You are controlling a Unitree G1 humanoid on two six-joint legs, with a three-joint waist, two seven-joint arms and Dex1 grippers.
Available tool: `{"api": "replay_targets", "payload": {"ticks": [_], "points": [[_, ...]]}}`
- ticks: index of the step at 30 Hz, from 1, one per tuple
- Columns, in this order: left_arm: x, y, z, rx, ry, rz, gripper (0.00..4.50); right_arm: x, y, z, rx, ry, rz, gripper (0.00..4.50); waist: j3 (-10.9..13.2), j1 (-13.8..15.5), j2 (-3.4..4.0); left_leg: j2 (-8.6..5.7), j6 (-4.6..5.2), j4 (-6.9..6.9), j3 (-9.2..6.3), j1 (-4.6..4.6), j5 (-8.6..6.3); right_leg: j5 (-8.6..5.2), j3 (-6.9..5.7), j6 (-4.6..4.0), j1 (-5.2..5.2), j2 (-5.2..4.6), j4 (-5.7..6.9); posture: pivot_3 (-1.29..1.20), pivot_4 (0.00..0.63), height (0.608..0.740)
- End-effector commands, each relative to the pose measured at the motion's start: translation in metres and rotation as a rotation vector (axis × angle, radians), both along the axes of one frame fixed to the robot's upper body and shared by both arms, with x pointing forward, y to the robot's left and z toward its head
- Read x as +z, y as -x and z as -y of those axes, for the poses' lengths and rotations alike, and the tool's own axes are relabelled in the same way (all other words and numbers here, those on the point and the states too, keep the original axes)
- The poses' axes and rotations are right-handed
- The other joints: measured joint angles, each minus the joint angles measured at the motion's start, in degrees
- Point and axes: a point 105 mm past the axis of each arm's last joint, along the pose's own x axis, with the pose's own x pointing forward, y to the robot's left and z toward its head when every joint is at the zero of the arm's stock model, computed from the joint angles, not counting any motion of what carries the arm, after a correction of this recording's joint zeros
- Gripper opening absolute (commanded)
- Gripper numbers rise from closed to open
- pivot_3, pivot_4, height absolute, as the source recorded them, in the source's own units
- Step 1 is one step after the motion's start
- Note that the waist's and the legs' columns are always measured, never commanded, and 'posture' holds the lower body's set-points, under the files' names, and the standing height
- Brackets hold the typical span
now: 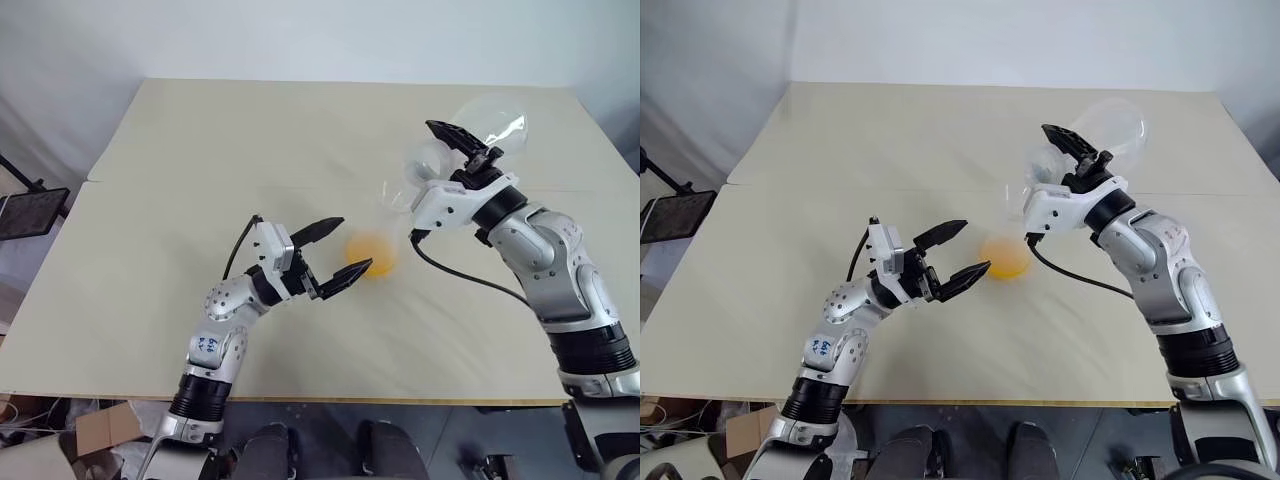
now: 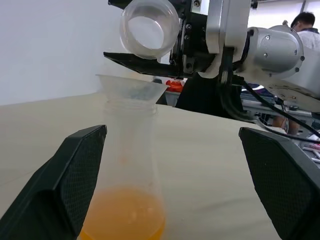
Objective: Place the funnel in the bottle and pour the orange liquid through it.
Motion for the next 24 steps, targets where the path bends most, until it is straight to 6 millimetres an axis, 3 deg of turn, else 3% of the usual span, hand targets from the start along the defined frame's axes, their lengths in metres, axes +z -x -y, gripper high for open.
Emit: {"api": "replay_targets", "payload": {"ticks": [1,4,7,12,16,19,24], "points": [[0.012,0.001,0.0,-0.016,-0.002,0.056,4.5,0.04,0.013,0.036,-0.02,-0.354,-0.032,2.5,0.0,0.03,0.0,0.0,0.0,0.0,0.0,0.0,0.0,0.0,0.0,0.0,0.0,0.0,0.0,0.0,0.15,0.74],[0.012,0.0,0.0,-0.025,-0.009,0.057,4.5,0.041,0.019,0.06,-0.013,-0.532,-0.113,2.5,0.0,0.19,0.0,-0.01,0.01,0.0,-0.04,-0.02,0.01,0.0,-0.02,0.0,0.0,0.0,0.0,0.0,0.15,0.74],[0.013,-0.001,0.001,-0.036,-0.016,0.06,4.5,0.041,0.033,0.1,-0.001,-0.794,-0.153,2.5,0.0,0.36,0.0,-0.02,0.01,0.0,-0.08,-0.03,0.01,0.0,-0.05,0.0,0.01,-0.01,0.0,0.0,0.15,0.74],[0.012,-0.002,0.001,-0.055,-0.031,0.06,4.5,0.018,0.045,0.168,-0.094,-1.115,-0.251,2.5,0.0,0.81,0.0,-0.04,0.03,0.0,-0.05,-0.03,0.0,0.0,-0.06,0.0,0.03,0.0,-0.01,0.0,0.15,0.74],[0.014,-0.003,0.001,-0.064,-0.037,0.064,4.5,-0.002,0.047,0.223,-0.292,-1.381,-0.192,2.5,-0.01,0.8,0.01,-0.04,0.04,0.0,0.0,-0.02,0.01,0.0,-0.02,0.0,0.03,0.0,0.0,0.0,0.15,0.74],[0.016,-0.005,0.002,-0.068,-0.037,0.07,4.5,-0.026,0.04,0.239,-0.404,-1.36,-0.221,2.5,-0.02,0.76,0.03,-0.04,0.03,0.0,0.01,-0.01,0.02,0.0,-0.01,0.0,0.02,0.0,0.01,0.0,0.15,0.74],[0.017,-0.006,0.004,-0.075,-0.036,0.077,4.5,-0.039,0.029,0.25,-0.407,-1.343,-0.191,2.5,-0.02,0.27,0.12,-0.07,0.04,-0.02,0.14,0.01,0.03,0.0,0.09,0.0,-0.03,0.01,0.0,0.0,0.15,0.74]]}}
